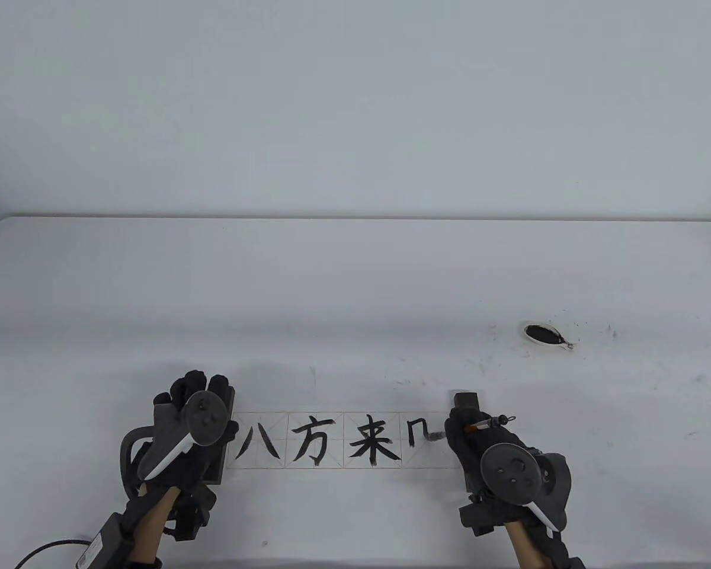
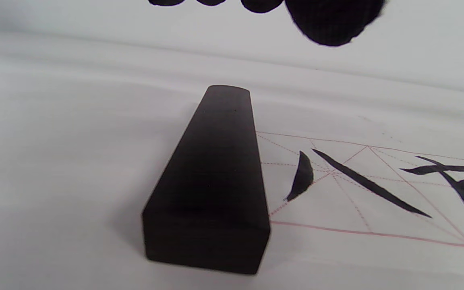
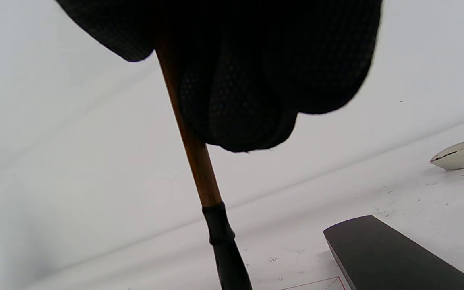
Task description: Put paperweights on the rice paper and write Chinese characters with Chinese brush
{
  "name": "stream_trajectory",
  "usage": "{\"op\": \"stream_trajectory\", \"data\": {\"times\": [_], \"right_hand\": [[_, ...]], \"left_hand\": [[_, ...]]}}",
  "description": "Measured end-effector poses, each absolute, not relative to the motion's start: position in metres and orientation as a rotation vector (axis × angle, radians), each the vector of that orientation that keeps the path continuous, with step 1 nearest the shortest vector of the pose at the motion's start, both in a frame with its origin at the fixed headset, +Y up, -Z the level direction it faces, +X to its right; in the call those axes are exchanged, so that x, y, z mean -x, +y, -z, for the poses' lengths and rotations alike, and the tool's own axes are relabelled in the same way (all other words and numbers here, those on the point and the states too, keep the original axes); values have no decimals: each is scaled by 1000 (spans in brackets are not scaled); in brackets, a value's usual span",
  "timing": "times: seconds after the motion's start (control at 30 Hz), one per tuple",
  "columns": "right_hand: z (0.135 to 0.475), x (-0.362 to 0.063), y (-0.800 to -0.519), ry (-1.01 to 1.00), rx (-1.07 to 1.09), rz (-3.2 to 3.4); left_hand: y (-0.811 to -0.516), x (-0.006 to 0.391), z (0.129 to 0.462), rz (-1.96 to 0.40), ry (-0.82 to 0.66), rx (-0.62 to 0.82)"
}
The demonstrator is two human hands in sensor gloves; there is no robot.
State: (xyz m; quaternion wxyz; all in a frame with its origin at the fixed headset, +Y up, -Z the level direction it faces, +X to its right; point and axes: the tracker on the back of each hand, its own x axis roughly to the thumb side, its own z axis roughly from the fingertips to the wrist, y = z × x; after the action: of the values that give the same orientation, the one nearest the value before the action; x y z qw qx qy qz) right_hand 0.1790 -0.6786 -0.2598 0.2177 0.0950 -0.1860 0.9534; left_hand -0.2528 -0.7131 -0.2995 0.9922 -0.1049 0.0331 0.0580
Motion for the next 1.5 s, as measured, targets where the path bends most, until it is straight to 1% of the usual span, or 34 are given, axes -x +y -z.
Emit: {"op": "stream_trajectory", "data": {"times": [0.1, 0.2, 0.6, 0.97, 1.2, 1.37, 1.5], "right_hand": [[258, -180, -677, -528, -267, -2629], [256, -181, -676, -590, -263, -2585], [259, -175, -683, -506, -310, -2632], [255, -174, -679, -470, -351, -2627], [254, -177, -677, -371, -381, -2515], [252, -185, -673, -466, -313, -2520], [253, -183, -675, -462, -314, -2552]], "left_hand": [[-713, 253, 300, -116, 66, 210], [-713, 253, 300, -116, 66, 210], [-713, 253, 300, -116, 66, 210], [-714, 253, 299, -115, 68, 220], [-714, 253, 299, -117, 71, 224], [-714, 253, 300, -118, 71, 224], [-714, 253, 300, -115, 68, 224]]}}
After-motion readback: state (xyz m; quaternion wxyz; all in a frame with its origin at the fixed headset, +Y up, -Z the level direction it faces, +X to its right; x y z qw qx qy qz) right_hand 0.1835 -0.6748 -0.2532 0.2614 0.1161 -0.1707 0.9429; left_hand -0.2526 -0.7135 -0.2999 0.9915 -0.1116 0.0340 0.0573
